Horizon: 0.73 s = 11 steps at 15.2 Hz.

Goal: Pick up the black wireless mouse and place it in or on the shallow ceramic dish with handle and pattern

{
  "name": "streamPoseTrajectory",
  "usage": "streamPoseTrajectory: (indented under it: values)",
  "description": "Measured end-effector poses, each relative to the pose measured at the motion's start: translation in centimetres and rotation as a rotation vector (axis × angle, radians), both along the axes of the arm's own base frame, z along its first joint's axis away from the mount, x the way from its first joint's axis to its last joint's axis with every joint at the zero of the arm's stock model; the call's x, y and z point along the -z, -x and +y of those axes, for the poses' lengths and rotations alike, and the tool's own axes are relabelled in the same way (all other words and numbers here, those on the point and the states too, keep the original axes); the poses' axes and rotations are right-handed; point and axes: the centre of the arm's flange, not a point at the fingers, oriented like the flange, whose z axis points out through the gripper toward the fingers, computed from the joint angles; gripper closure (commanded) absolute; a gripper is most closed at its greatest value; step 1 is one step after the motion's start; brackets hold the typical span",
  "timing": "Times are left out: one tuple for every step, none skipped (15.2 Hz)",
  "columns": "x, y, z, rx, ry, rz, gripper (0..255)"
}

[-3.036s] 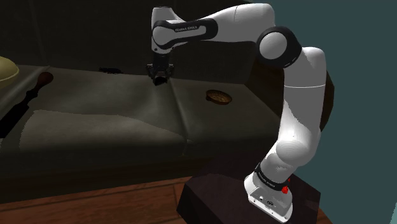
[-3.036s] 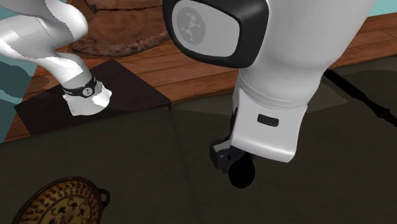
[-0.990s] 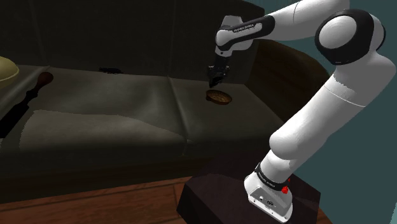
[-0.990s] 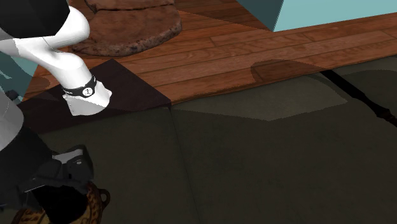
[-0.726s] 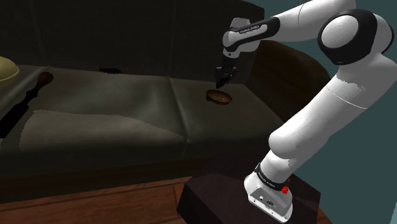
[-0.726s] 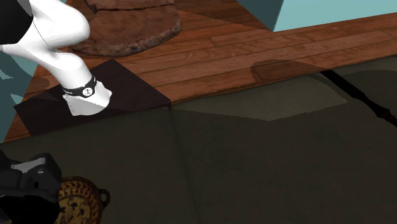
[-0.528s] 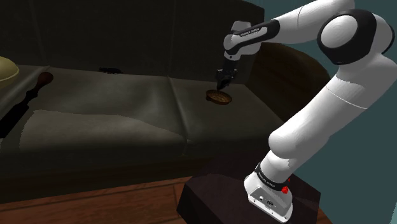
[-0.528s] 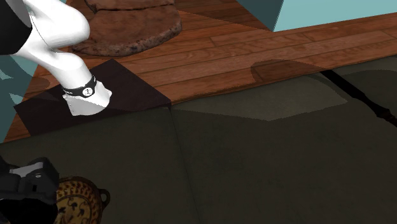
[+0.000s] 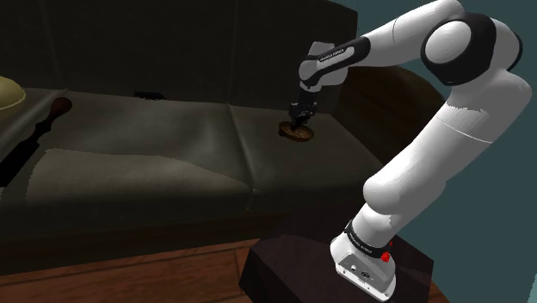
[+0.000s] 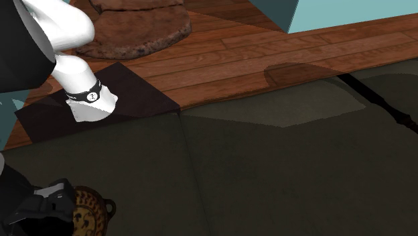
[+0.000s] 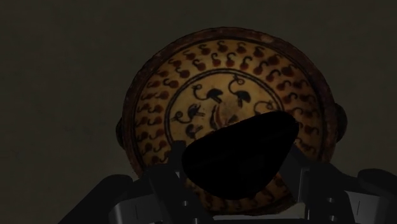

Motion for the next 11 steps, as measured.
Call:
streamPoseTrajectory:
  values:
    - [0.64,-0.03,0.03,0.0,0.0,0.0,255]
    - [1.04,0.02,0.08,0.0,0.0,0.0,255]
    - [1.25,0.02,0.12,0.0,0.0,0.0,255]
    - [1.37,0.02,0.1,0.0,0.0,0.0,255]
    - [1.41,0.02,0.09,0.0,0.0,0.0,255]
    - [1.43,0.02,0.09,0.0,0.0,0.0,255]
    - [1.44,0.02,0.09,0.0,0.0,0.0,255]
    - [1.44,0.02,0.09,0.0,0.0,0.0,255]
    - [1.44,0.02,0.09,0.0,0.0,0.0,0]
    - [1.44,0.02,0.09,0.0,0.0,-0.001,0]
    - [1.44,0.02,0.09,0.0,0.0,-0.001,0]
